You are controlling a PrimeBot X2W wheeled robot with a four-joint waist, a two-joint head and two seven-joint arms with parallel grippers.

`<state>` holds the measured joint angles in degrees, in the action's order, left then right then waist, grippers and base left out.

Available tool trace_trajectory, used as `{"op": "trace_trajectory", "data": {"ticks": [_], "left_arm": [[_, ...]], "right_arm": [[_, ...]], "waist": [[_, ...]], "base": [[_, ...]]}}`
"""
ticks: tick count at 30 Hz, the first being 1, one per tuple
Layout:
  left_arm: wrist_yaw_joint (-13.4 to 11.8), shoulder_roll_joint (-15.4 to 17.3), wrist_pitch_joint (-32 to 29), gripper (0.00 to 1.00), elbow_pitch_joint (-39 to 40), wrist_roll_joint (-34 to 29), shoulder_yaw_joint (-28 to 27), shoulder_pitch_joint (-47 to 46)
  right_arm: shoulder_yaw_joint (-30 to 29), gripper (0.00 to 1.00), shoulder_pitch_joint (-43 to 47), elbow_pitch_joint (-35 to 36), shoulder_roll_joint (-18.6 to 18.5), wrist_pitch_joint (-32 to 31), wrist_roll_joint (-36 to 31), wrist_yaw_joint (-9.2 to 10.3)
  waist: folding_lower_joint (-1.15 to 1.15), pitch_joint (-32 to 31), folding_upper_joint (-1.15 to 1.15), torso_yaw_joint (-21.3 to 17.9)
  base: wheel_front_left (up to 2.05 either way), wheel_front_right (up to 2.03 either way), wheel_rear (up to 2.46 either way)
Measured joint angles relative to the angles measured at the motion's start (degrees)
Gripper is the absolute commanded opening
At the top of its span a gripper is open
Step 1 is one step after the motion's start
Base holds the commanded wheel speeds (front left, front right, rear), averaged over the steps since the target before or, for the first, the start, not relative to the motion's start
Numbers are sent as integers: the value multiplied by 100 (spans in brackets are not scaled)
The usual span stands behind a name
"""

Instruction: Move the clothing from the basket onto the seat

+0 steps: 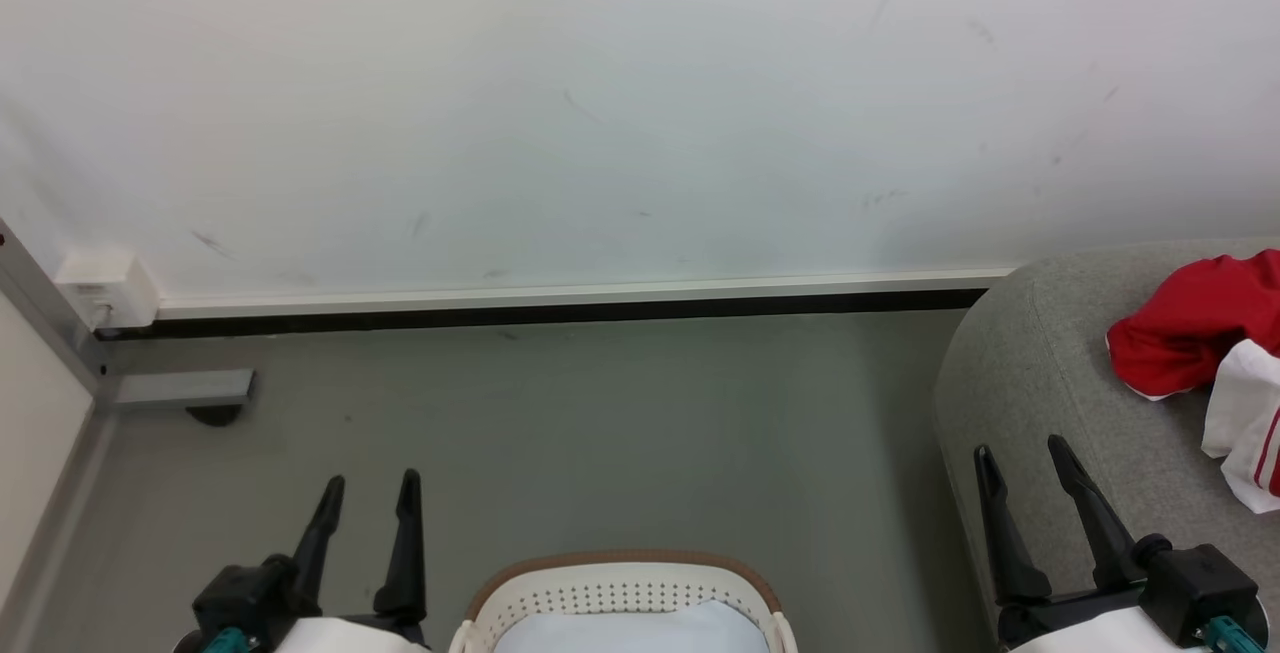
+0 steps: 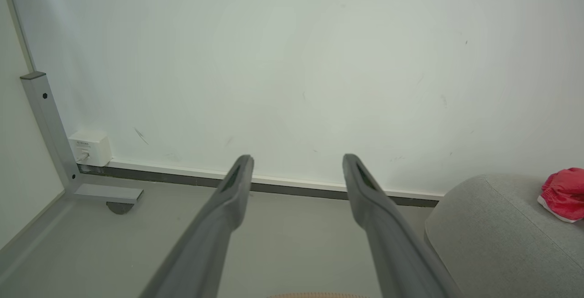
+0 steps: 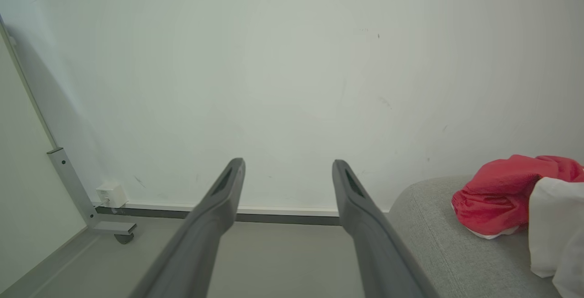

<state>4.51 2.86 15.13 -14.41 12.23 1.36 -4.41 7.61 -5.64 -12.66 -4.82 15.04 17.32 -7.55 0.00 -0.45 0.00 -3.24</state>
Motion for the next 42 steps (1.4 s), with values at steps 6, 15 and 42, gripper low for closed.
{"op": "trace_trajectory", "data": {"ticks": [6,15,42], "left_arm": [[-9,-2,0,100,-24,0,34,-8],[8,-41,-132,0,-325,283,37,138],[82,-41,-762,0,-208,2780,-216,90]], "right_arm": [[21,100,-1,-5,0,0,14,0],[23,0,176,-219,10,-93,318,-1],[-374,0,145,-214,22,-700,2683,0]], "waist": [[0,7,0,-9],[0,12,0,-4],[0,20,0,66]], "base": [[0,0,0],[0,0,0],[0,0,0]]}}
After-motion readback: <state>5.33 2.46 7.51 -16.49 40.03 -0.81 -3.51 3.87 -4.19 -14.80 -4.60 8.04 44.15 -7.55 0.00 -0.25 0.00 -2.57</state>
